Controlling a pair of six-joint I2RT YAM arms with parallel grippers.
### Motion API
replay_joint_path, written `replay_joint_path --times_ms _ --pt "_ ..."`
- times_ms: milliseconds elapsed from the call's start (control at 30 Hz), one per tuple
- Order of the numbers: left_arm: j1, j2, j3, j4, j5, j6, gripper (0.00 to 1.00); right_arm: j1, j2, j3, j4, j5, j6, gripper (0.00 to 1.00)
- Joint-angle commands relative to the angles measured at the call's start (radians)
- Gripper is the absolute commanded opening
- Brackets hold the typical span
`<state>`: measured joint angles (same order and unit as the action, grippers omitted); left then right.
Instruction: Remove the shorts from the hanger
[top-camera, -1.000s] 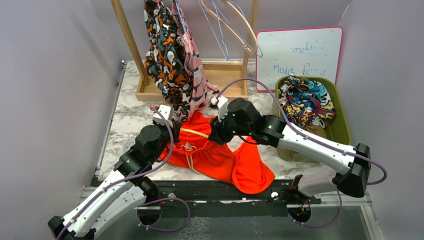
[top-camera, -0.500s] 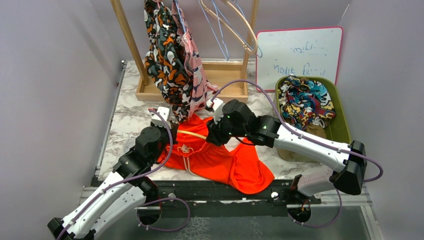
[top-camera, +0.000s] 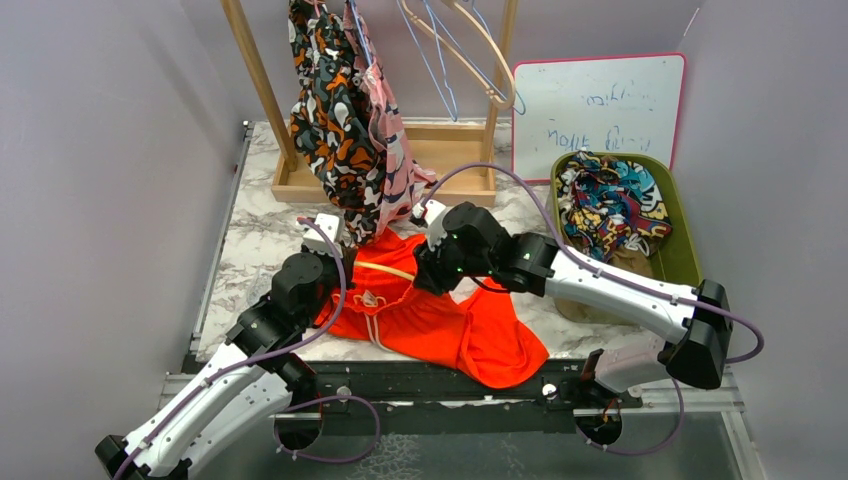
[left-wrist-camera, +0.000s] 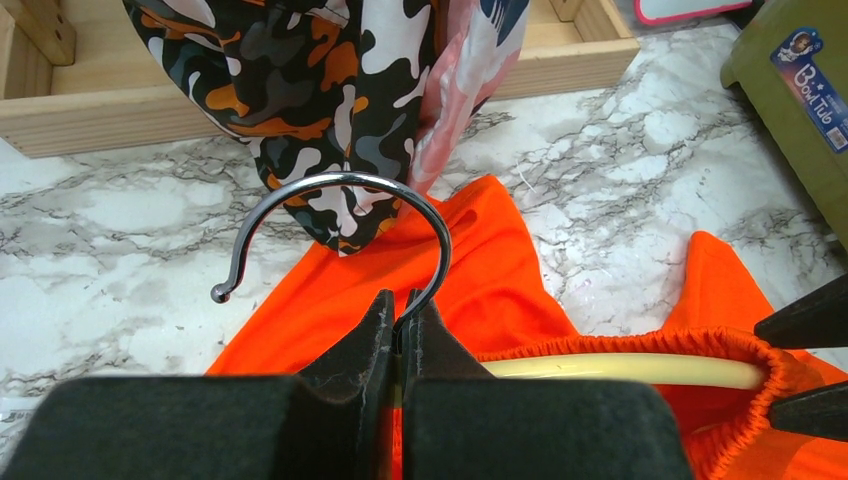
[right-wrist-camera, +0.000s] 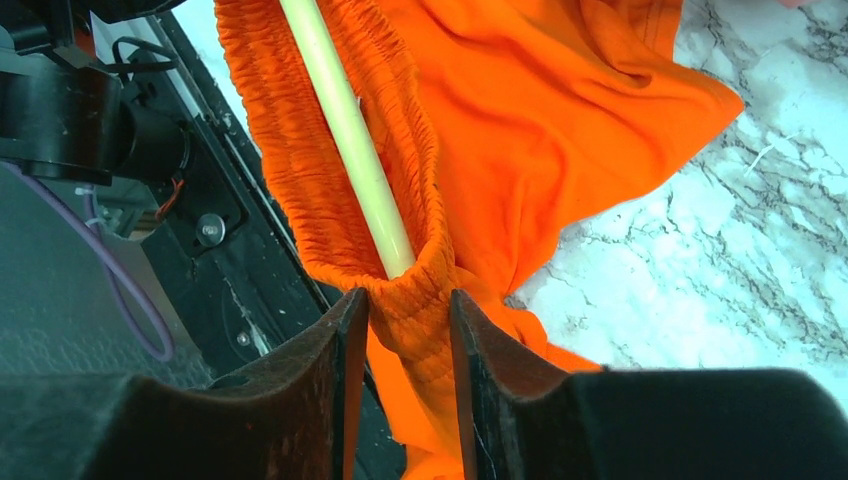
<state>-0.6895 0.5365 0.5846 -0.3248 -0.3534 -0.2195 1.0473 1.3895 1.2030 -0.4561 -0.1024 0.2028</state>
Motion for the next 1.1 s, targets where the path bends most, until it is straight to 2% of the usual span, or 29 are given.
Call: replay_joint_path --times_ms 0,133,233,433,667,767,967,1067 --pt "0.001 -0.011 0.008 0.032 -0.029 0.006 0.00 0.006 0.001 -0.019 0.025 -0.001 0.011 0.33" --pt "0.000 -0.012 0.009 0.030 -0.028 0.005 0.00 0.007 -0.038 -0.058 0.056 0.040 0.023 0.11" --pt "0.001 -0.014 0.009 0.028 -0.032 0.005 0.00 0.007 -0.060 -0.072 0.060 0.052 0.024 0.02" --pt "0.000 -0.026 0.014 0.003 -0.103 -0.014 0.00 0.006 -0.146 -0.122 0.066 0.213 0.003 0.01" --pt "0.000 -0.111 0.027 -0.076 -0.353 -0.105 0.00 0.001 -0.237 -0.058 0.056 0.498 -0.103 0.01" --pt "0.001 -0.185 0.020 -0.068 -0.378 -0.127 0.00 -0.001 -0.220 0.054 0.073 0.457 -0.176 0.01" --pt "0.001 -0.301 -0.009 -0.011 -0.377 -0.120 0.00 -0.002 -0.116 0.321 0.097 0.164 -0.216 0.01" --pt "0.001 -0.347 -0.017 -0.002 -0.398 -0.122 0.00 -0.001 -0.087 0.347 0.108 0.099 -0.216 0.01"
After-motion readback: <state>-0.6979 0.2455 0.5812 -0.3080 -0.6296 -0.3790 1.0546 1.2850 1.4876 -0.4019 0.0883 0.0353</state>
